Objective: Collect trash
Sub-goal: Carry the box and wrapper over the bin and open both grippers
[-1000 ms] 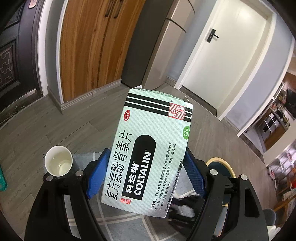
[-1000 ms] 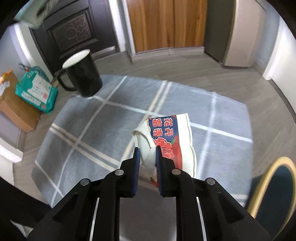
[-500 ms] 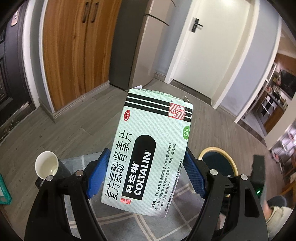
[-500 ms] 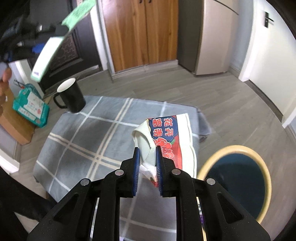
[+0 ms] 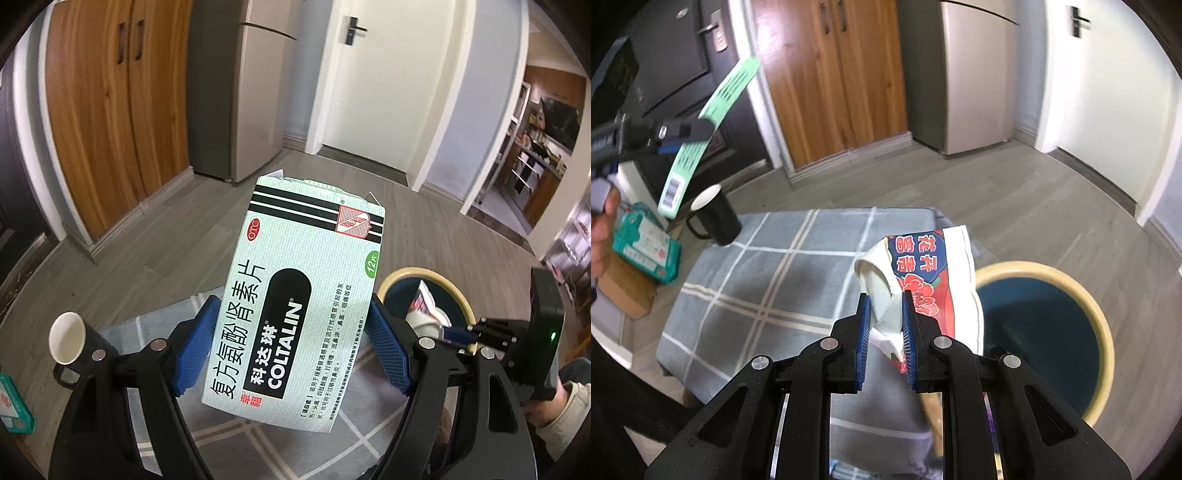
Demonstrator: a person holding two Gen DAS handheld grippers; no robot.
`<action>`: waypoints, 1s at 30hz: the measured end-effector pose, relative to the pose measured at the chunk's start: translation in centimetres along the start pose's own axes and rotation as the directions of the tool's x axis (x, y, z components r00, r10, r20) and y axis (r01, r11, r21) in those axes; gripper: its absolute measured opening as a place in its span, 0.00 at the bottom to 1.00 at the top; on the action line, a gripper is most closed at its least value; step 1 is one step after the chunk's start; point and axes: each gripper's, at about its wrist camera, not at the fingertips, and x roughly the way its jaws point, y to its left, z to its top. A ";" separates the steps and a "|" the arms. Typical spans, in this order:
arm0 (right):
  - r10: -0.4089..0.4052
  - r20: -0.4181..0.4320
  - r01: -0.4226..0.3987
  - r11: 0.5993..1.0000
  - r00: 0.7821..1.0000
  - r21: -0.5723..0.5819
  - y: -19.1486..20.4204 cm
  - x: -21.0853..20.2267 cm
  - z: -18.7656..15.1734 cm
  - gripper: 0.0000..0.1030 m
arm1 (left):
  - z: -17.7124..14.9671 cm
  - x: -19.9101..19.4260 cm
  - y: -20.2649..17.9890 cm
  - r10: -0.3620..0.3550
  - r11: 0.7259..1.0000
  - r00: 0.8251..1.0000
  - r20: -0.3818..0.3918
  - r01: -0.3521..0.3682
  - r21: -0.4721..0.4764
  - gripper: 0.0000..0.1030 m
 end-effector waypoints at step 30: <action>-0.090 -0.147 0.117 0.974 0.985 0.192 -9.3 1.0 -5.5 0.18 | -3.7 15.0 -12.1 -0.251 0.967 0.925 -0.286 0.254 -0.027 0.75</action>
